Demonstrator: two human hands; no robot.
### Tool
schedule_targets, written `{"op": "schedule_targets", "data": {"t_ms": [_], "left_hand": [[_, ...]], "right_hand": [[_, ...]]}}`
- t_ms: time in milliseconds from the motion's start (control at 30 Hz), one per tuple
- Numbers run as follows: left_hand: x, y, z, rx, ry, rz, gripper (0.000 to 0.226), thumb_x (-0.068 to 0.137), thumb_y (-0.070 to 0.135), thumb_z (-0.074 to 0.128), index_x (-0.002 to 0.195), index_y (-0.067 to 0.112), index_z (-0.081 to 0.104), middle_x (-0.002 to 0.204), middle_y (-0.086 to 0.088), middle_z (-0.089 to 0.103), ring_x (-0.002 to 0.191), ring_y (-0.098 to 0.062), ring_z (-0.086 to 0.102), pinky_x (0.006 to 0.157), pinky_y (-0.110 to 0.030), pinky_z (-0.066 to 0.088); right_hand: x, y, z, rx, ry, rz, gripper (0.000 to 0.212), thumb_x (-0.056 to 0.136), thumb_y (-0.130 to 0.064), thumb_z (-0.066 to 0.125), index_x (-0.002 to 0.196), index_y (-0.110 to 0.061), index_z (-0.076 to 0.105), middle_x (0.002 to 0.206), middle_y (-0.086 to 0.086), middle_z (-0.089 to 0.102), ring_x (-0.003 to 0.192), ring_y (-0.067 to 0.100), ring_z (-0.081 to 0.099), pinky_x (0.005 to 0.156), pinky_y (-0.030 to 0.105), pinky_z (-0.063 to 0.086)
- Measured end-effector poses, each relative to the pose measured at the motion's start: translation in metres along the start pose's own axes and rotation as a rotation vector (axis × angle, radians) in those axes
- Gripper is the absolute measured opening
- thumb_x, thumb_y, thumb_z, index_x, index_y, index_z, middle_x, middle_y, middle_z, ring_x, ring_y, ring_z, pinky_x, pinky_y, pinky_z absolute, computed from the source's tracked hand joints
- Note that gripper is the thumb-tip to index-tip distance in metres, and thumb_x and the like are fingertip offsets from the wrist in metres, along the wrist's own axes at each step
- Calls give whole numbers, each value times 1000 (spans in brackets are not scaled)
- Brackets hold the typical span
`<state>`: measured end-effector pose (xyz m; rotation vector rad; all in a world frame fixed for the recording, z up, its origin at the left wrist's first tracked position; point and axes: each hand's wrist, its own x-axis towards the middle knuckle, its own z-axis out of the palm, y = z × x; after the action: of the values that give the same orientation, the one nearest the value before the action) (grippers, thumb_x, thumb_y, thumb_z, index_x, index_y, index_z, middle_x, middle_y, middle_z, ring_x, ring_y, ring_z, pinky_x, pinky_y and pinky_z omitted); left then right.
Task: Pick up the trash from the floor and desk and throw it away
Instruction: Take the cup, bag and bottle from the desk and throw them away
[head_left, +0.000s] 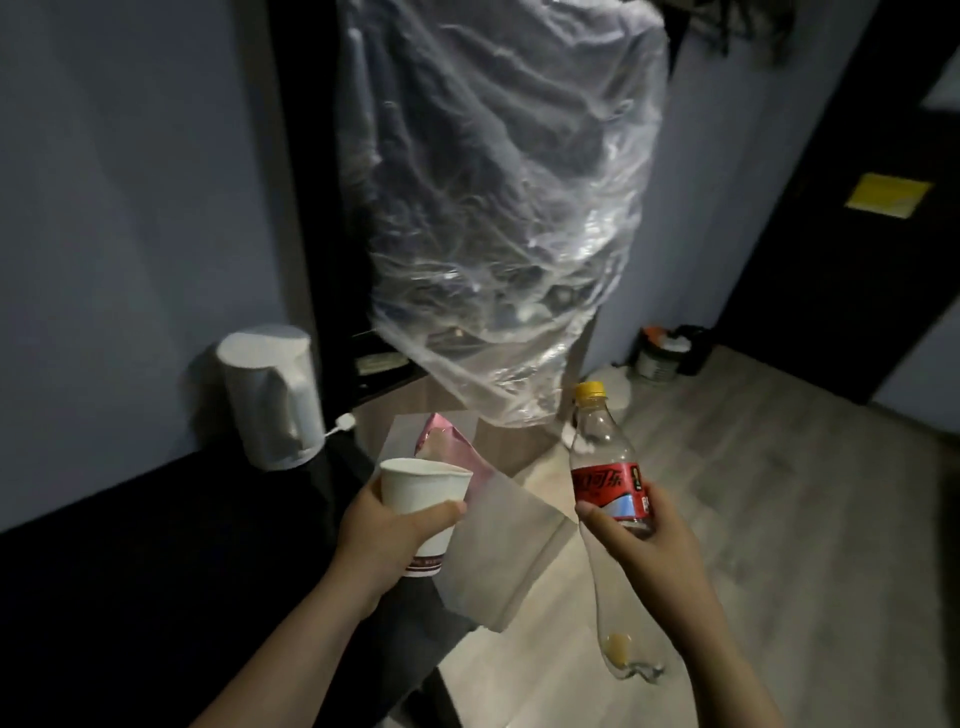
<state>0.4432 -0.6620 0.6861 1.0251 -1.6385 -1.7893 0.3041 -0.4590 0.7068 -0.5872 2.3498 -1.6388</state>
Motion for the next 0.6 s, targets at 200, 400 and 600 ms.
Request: {"op": "schedule_targets", "data": {"t_ms": [200,400,600], "left_hand": [[-2,6,147,29,-172,46,69,32,42,85,95,22,66,87,0,74,80,-18,72,70,-41,60],[-1,8,250,80,-306,76,61,40,32,85,97,23,65,85,1,74,78,-15,71,62,-32,57],[22,11,338,151,-401,112,57,36,42,80,89,26,67,80,7,74,73,-10,70,63,-30,55]], "right_hand": [[18,42,-128,20,188,55,34,69,-47,78,91,-44,52,80,-17,65,73,-6,63,57,14,45],[29,77,-207,60,327,105,50,70,-45,78,111,-36,52,90,-11,65,74,-9,62,53,10,46],[65,111,-258,48,422,159,49,70,-46,77,111,-36,53,87,-12,66,73,-9,62,50,9,45]]}}
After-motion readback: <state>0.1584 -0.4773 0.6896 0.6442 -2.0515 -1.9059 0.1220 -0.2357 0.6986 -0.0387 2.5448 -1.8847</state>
